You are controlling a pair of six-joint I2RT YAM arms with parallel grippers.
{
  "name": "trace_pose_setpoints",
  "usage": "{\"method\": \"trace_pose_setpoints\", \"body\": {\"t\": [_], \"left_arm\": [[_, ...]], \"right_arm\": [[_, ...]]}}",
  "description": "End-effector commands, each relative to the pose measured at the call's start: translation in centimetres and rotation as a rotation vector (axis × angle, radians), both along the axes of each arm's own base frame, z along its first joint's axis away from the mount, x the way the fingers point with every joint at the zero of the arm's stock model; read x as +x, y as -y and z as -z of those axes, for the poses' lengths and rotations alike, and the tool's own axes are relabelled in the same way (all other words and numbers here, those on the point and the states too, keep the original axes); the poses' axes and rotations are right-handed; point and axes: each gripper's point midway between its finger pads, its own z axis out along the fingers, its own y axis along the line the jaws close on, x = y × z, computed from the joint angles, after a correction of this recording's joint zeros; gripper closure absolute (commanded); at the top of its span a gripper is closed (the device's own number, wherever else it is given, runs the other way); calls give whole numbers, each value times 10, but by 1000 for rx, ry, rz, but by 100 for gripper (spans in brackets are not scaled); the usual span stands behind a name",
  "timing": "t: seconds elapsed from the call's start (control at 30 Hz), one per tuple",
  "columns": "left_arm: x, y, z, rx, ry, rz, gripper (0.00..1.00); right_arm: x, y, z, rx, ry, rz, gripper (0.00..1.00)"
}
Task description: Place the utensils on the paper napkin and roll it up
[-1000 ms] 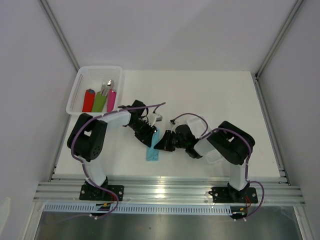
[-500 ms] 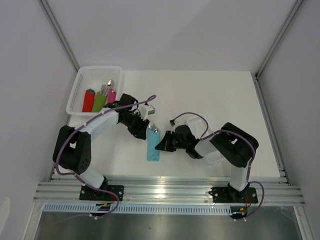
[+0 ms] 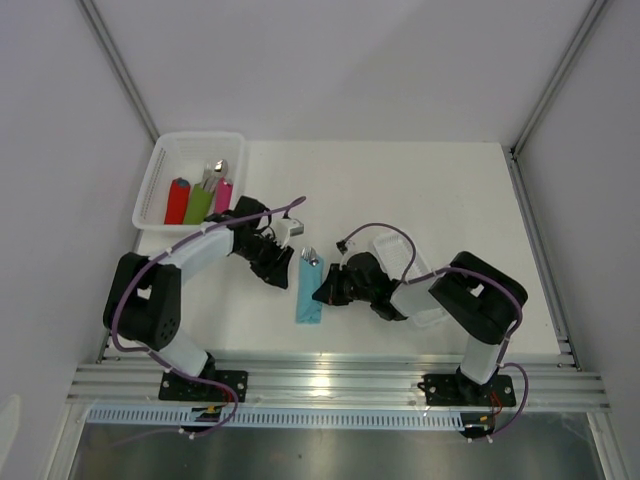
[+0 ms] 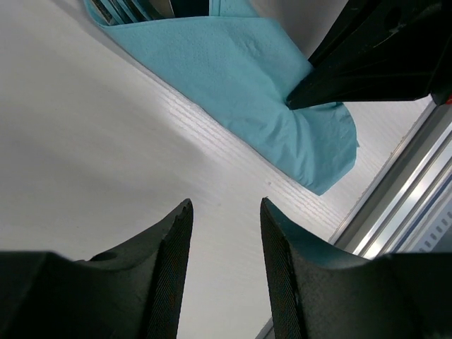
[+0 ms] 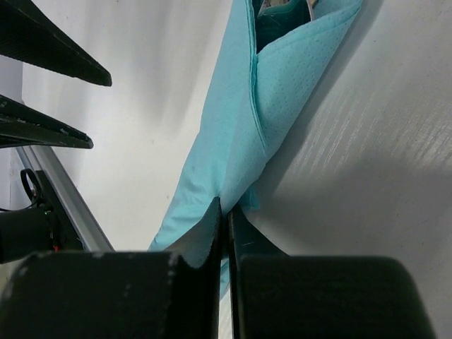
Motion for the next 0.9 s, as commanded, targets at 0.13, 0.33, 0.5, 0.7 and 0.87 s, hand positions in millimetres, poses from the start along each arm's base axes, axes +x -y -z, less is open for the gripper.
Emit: {"method": "trace_pose_setpoints", "body": {"t": [0.13, 0.33, 0.5, 0.7, 0.87], "left_arm": [[-25, 28, 20, -11, -104, 59, 53], [-33, 37, 35, 14, -142, 99, 54], [-32, 35, 37, 30, -129, 99, 55], [-27, 33, 33, 38, -78, 108, 56], [-28, 33, 38, 43, -96, 109, 56]], "right_arm": [[-5, 13, 22, -28, -44, 41, 93], [-13, 20, 31, 41, -126, 60, 71], [-18, 18, 29, 98, -153, 52, 67], [-21, 22, 31, 87, -169, 63, 66], [-21, 19, 31, 100, -184, 63, 52]]}}
